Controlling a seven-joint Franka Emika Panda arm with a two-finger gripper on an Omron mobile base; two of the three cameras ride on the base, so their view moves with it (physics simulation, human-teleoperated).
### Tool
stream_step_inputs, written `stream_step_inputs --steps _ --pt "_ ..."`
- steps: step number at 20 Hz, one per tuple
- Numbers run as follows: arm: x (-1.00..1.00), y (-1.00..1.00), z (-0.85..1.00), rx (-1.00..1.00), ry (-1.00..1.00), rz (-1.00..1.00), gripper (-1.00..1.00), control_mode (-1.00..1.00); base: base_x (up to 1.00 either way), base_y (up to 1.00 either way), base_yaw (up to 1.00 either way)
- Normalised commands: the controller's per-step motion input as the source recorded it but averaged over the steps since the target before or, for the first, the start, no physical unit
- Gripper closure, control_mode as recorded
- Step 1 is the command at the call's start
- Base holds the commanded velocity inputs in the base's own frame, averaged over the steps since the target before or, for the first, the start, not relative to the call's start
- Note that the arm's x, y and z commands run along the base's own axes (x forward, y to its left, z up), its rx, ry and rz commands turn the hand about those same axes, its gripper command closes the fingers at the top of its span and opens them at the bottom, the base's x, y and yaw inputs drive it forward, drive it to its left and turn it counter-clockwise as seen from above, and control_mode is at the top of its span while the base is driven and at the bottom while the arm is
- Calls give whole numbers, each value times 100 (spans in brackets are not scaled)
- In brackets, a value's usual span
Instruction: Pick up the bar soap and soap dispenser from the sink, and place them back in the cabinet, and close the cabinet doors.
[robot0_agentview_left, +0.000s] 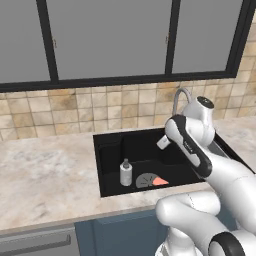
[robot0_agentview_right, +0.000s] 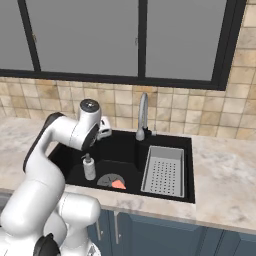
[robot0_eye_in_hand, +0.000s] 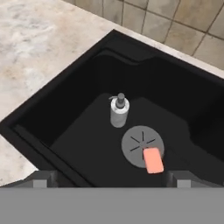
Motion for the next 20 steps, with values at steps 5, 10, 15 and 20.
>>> stream_step_inputs --steps 5,10,15,20 --pt "17 0 -40 0 -2 18 -100 -100 0 0 0" --pt "14 0 -48 0 -5 16 -100 -100 0 0 0" --pt "15 0 -57 0 -7 16 -100 -100 0 0 0" --pt "30 0 -53 0 -9 14 -100 -100 0 0 0"
